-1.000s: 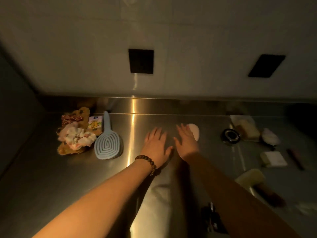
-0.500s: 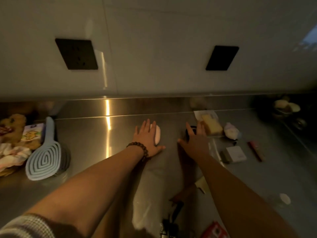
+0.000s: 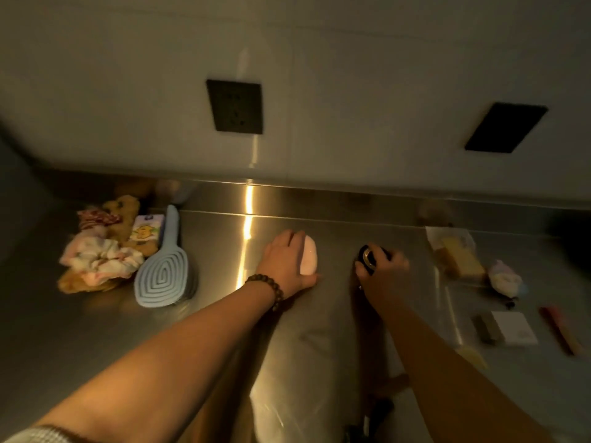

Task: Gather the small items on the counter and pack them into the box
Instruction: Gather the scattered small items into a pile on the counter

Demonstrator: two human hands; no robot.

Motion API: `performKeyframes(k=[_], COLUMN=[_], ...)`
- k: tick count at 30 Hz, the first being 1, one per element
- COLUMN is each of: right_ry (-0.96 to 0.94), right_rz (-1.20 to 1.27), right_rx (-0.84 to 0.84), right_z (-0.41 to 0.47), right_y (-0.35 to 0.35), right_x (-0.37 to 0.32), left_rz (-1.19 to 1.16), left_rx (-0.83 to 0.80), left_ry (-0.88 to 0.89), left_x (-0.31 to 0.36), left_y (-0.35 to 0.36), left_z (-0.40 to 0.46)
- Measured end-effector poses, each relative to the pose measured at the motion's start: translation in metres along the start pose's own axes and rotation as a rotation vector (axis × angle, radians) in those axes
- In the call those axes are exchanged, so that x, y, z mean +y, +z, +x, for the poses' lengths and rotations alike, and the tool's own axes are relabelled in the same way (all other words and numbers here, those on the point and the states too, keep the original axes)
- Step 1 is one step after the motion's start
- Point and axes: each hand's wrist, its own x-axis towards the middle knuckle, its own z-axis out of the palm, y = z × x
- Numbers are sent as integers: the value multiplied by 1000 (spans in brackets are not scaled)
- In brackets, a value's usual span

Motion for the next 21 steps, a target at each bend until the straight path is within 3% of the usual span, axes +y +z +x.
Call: performKeyframes(k=[7, 11, 17, 21], right_ry=[-343, -470, -604, -589], right_rz=[297, 330, 300, 251], right_rx=[-97, -152, -381, -401], right_z=[-14, -21, -23, -23], right_y=[52, 72, 114, 144], right_x=[-162, -241, -329, -358], left_rz=[144, 212, 131, 100], left_rx=[183, 241, 94, 2], left_ry=[-132, -233, -489, -487], left_x=[-93, -159, -242, -272], left_y=[-111, -175, -209, -187], left_z=[-21, -42, -58, -52])
